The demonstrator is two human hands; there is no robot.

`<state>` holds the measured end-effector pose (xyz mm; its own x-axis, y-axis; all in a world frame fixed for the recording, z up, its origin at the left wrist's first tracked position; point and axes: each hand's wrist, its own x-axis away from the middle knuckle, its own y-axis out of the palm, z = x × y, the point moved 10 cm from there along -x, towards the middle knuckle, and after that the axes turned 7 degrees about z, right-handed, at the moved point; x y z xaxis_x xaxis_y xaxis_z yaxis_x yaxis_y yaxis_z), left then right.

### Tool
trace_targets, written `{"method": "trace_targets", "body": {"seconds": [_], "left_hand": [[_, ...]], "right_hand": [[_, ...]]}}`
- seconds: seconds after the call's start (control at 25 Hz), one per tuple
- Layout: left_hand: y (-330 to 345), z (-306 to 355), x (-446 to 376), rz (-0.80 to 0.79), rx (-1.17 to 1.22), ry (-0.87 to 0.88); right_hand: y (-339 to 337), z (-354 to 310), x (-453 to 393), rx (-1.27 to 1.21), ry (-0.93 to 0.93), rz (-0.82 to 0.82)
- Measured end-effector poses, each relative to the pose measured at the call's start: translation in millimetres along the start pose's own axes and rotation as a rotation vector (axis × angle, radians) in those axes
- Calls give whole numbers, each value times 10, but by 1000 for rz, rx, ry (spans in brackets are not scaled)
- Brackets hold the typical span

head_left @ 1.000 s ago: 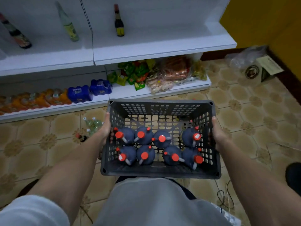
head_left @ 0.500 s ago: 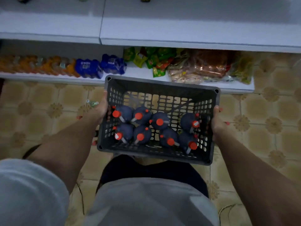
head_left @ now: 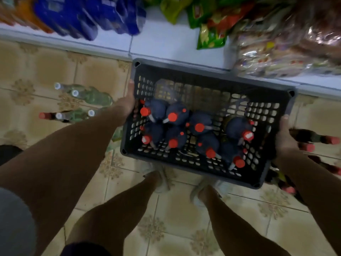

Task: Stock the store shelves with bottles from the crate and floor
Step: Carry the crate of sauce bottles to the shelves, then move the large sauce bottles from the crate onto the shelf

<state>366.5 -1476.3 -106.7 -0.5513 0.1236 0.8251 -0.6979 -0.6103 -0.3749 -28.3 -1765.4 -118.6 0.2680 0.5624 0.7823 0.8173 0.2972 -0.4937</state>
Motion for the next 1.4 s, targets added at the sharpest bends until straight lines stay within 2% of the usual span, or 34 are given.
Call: {"method": "trace_targets", "body": {"seconds": [0.2,0.32,0.44,0.52,0.6,0.68,0.72,0.8,0.88,0.92,1.0,1.12,1.4], "left_hand": [[314,-124,-795,-17,-3,-46],[397,-54,-1101,-15,-48,-49],[368,-55,-1063,6,-21,-66],[191,-59,-887,147,-55,-80],[-94,33,-547,401,-148,-19],[-176,192,-119,572,-188,102],[-85,213,68,561,-176,129],[356,82,296,345,-46,82],[912,-99,474,73,118,-52],[1114,-170,537,5,175,-118],[1426,-312,553,-42,257,-211],[1771,-490,467,-90,348,-311],[2106,-713,257,-81,396,-422]], "right_hand": [[585,-22,-662,45,-26,-73],[613,-71,-949,68,-22,-21],[567,-89,-879,136,-9,-17],[418,-163,-696,239,-58,32],[175,-407,-380,383,-284,176],[80,-629,30,405,-519,208],[112,-651,199,400,-566,154],[359,-509,365,482,-534,-42],[662,-249,438,582,-396,-240],[797,-106,443,602,-316,-315],[1048,109,374,705,-277,-395],[1425,403,218,1000,-362,-494],[1719,677,-132,1286,-550,-408]]}}
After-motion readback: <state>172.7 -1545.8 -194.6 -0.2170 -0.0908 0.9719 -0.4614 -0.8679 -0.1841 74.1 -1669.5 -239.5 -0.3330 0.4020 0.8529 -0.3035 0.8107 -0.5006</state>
